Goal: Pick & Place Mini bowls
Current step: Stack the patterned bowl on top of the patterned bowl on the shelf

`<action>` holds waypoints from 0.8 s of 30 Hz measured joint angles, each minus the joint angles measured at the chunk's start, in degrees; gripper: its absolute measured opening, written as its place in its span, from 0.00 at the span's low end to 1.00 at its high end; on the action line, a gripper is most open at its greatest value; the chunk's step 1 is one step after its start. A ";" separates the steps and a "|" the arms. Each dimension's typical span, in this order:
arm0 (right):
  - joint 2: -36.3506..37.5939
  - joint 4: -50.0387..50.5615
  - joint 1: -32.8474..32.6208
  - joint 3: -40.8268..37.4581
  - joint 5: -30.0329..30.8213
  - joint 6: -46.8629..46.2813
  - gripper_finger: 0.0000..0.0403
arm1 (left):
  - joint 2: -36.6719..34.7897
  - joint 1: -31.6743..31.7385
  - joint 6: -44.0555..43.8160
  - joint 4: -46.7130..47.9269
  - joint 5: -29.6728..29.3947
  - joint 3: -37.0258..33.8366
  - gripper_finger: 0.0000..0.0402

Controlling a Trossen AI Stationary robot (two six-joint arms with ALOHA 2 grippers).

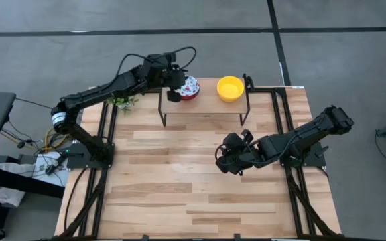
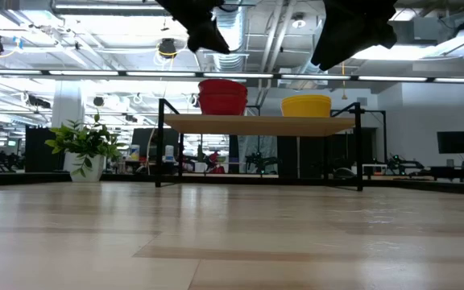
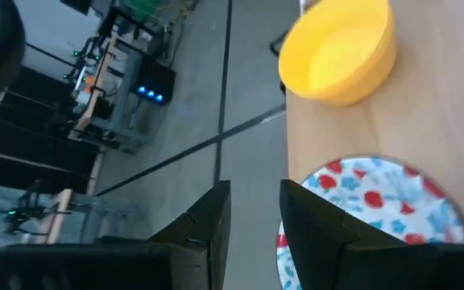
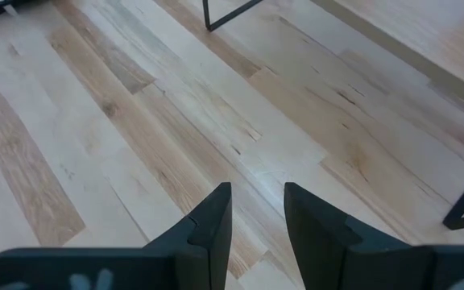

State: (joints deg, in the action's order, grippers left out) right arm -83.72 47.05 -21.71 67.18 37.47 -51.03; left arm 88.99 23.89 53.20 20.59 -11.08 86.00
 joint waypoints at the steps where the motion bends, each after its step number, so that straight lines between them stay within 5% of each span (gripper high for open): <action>1: 0.00 0.00 0.00 0.00 0.00 0.00 0.27 | 0.67 -0.28 1.03 -0.38 -1.19 -0.02 0.27; 5: 0.00 0.02 0.02 0.00 -0.02 0.35 0.27 | 2.43 -0.33 4.80 -3.90 -5.70 -0.04 0.27; 24: 0.09 1.18 0.55 0.00 -3.08 0.55 0.27 | 5.94 1.77 10.89 -12.09 -8.31 -0.04 0.27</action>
State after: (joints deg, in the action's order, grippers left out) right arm -83.64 48.23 -21.17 67.18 34.39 -50.48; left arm 94.93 25.66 64.10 8.50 -19.40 85.95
